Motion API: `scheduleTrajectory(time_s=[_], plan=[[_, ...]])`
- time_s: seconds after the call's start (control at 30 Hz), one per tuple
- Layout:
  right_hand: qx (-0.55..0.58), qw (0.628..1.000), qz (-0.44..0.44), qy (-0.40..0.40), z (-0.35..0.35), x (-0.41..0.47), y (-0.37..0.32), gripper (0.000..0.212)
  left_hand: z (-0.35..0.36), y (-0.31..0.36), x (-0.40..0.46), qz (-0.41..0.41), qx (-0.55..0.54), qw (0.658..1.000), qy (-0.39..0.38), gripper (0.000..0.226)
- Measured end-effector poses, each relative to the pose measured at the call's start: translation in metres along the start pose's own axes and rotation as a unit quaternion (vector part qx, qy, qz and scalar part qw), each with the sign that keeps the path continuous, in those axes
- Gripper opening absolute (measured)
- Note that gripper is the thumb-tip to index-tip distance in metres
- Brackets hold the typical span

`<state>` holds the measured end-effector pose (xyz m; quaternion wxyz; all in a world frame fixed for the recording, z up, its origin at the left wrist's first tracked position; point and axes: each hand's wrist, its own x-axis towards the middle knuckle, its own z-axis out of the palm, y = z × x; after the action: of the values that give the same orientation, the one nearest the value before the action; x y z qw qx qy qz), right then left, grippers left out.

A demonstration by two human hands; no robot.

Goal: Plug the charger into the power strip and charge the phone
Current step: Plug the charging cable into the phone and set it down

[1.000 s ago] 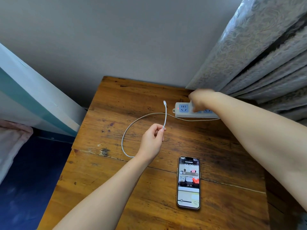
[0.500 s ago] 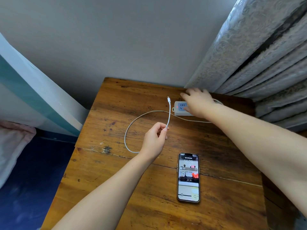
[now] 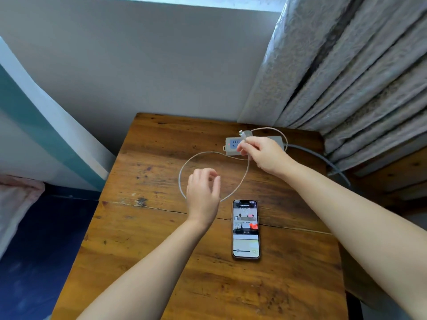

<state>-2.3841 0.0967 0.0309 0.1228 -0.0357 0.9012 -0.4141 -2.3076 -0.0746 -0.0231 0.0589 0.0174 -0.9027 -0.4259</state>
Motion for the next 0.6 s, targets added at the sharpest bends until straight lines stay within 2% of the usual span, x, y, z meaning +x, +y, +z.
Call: scheduleTrajectory(time_s=[0.07,0.13,0.2,0.27,0.4,0.5,0.6], plan=[[0.058,0.996,0.047,0.047,0.001,-0.011,0.022,0.026,0.001,-0.010,-0.021,-0.018,-0.020,0.999,-0.029,0.010],[0.160,0.975,0.130,0.084,0.008,-0.024,0.045,0.026,0.008,-0.020,-0.048,-0.041,-0.009,0.993,-0.111,0.013],[0.257,0.934,0.224,0.108,0.021,-0.040,0.066,0.027,0.021,-0.029,-0.070,-0.101,0.016,0.979,-0.178,0.017],[0.320,0.890,0.301,0.125,0.035,-0.058,0.080,0.026,0.036,-0.034,-0.079,-0.201,0.001,0.959,-0.201,0.026],[0.424,0.808,0.381,0.147,0.065,-0.089,0.096,0.030,0.062,-0.025,-0.077,-0.379,-0.114,0.894,-0.210,0.035],[0.468,0.763,0.409,0.176,0.083,-0.098,0.096,0.030,0.073,-0.018,-0.073,-0.448,-0.163,0.857,-0.194,0.037],[0.489,0.731,0.434,0.196,0.085,-0.097,0.098,0.030,0.078,-0.017,-0.069,-0.485,-0.197,0.834,-0.172,0.035]])
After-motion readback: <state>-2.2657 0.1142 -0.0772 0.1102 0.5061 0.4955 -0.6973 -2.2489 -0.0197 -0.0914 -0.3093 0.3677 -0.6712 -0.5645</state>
